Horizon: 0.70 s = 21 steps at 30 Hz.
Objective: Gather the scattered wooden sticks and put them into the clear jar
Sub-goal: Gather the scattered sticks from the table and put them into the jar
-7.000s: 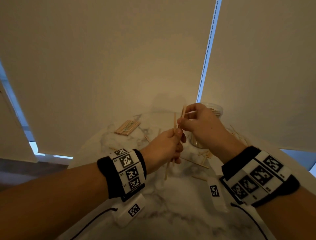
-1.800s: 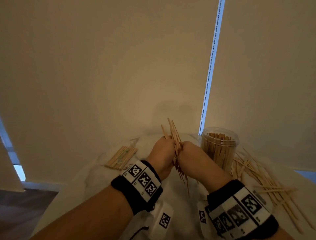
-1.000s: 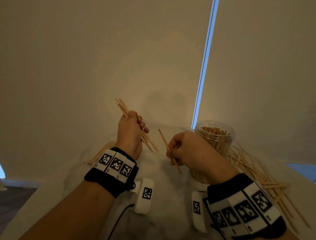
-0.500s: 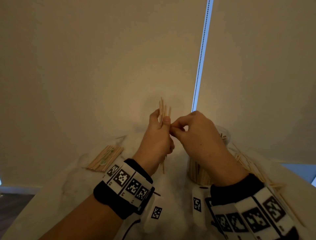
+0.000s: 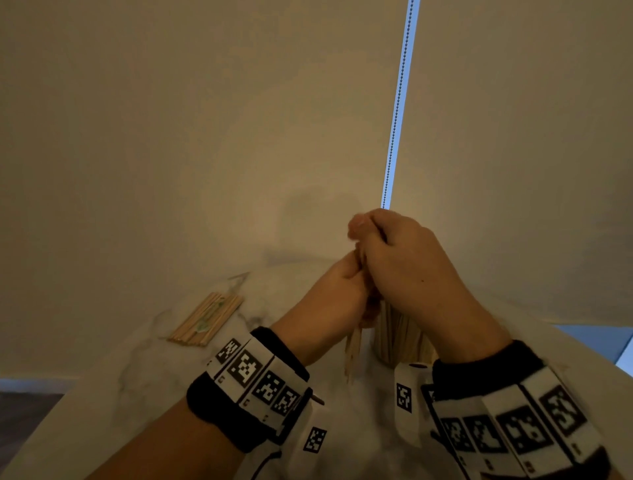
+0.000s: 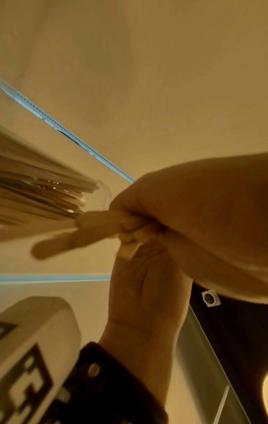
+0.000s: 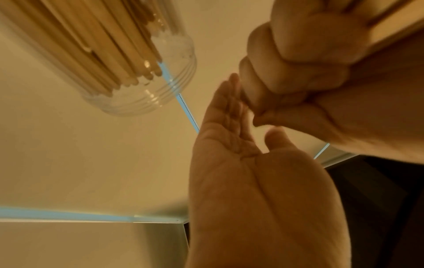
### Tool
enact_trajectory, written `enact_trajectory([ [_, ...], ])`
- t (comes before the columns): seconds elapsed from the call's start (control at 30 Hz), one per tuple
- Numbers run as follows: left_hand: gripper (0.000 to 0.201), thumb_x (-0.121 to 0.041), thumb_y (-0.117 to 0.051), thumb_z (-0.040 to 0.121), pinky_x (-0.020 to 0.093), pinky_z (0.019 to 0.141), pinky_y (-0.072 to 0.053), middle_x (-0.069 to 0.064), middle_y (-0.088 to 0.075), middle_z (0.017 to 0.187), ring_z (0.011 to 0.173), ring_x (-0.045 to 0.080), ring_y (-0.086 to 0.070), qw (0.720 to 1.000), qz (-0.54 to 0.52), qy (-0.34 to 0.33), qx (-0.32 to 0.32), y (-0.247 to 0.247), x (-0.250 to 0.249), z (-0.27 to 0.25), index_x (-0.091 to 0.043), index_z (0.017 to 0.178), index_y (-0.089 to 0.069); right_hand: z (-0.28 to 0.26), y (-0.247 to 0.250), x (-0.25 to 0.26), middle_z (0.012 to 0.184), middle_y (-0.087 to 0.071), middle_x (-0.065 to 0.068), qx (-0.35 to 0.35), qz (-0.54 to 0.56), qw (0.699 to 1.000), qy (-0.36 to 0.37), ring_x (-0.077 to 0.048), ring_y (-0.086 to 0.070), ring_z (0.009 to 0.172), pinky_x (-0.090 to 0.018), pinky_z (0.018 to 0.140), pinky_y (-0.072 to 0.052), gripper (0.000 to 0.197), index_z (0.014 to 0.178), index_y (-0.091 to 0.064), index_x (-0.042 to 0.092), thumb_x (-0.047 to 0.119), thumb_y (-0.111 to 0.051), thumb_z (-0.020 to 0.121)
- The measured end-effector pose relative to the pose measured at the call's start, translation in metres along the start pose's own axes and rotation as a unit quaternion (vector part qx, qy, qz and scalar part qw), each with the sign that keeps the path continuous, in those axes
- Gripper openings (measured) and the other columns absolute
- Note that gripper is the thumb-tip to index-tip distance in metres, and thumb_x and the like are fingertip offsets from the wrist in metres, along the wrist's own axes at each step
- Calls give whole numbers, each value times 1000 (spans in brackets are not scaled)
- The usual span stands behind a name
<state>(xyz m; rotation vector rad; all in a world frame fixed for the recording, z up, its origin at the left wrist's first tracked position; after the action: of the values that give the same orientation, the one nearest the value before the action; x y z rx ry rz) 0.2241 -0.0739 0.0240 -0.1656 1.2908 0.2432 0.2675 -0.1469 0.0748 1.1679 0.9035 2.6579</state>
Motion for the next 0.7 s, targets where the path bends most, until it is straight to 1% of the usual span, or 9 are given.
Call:
enact_trajectory([
  [0.07, 36, -32, -36, 109, 29, 53, -37, 5, -45, 69, 54, 13, -40, 996, -51, 3, -78, 15, 1, 7, -4, 124, -54, -2, -4, -2, 102, -61, 20, 14, 18, 999, -35, -3, -57, 90, -23, 77, -41, 49, 139, -46, 30, 58, -38, 99],
  [0.1, 39, -37, -37, 109, 31, 57, -41, 5, -47, 70, 55, 14, -43, 987, -91, -4, -129, 27, 1, 11, -3, 119, -52, -3, -7, -4, 99, -61, 19, 39, 10, 998, -54, -3, -57, 88, -23, 77, -42, 59, 144, -39, 29, 64, -37, 96],
  [0.17, 28, -34, -38, 109, 34, 60, -45, 3, -47, 68, 55, 14, -46, 955, -192, -34, -222, 51, 0, 14, -8, 105, -46, -8, -18, -10, 103, -69, 7, 131, -35, 987, -88, -10, -65, 93, -31, 83, -50, 73, 143, -36, 27, 75, -40, 88],
  [0.23, 19, -29, -37, 110, 30, 59, -48, 2, -48, 67, 55, 14, -49, 925, -270, -63, -260, 64, -4, 14, -13, 103, -43, -17, -30, -12, 99, -72, 1, 231, -38, 966, -109, -11, -70, 84, -30, 77, -55, 67, 139, -37, 26, 64, -56, 87],
  [0.33, 20, -28, -34, 110, 33, 66, -55, 7, -63, 75, 62, 18, -62, 919, -285, -93, -257, 61, -10, 9, -12, 111, -45, -17, -39, -7, 88, -64, 7, 239, -48, 968, -67, -5, -60, 72, -21, 58, -42, 38, 125, -47, 25, 36, -63, 92],
  [0.4, 25, -29, -31, 111, 35, 68, -58, 13, -73, 88, 72, 22, -69, 932, -262, -97, -231, 52, -12, 8, -9, 117, -44, -13, -40, -1, 79, -59, 10, 188, -55, 980, -27, -4, -55, 67, -21, 53, -35, 11, 107, -54, 28, 35, -54, 97],
  [0.47, 29, -30, -29, 111, 35, 70, -60, 16, -76, 100, 82, 24, -72, 948, -235, -89, -196, 44, -11, 8, -8, 120, -44, -13, -42, 2, 72, -58, 9, 180, -50, 982, -1, -6, -55, 63, -24, 53, -35, 19, 88, -52, 32, 42, -44, 102],
  [0.6, 22, -29, -32, 110, 39, 79, -56, 17, -76, 103, 87, 25, -73, 964, -211, -57, -152, 43, -9, 12, -12, 114, -47, -14, -45, 3, 69, -55, 6, 212, -51, 976, 30, -7, -53, 61, -26, 57, -38, 33, 83, -48, 29, 43, -30, 106],
  [0.7, 12, -23, -44, 107, 39, 81, -57, 16, -76, 100, 80, 24, -72, 949, -258, -54, -171, 59, -13, 16, -12, 111, -47, -15, -41, 3, 66, -51, 7, 230, -87, 969, 39, -6, -47, 58, -24, 55, -36, 36, 79, -46, 26, 47, -31, 105],
])
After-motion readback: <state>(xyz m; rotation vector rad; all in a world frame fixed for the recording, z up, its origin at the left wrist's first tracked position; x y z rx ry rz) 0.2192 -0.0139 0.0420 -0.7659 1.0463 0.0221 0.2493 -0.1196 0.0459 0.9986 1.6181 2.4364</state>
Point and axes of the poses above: each hand's wrist, its own z-axis towards the middle knuckle, its own y-axis out of the back of the hand, x = y × z, the point moved 5 cm from there along z, towards the middle knuckle
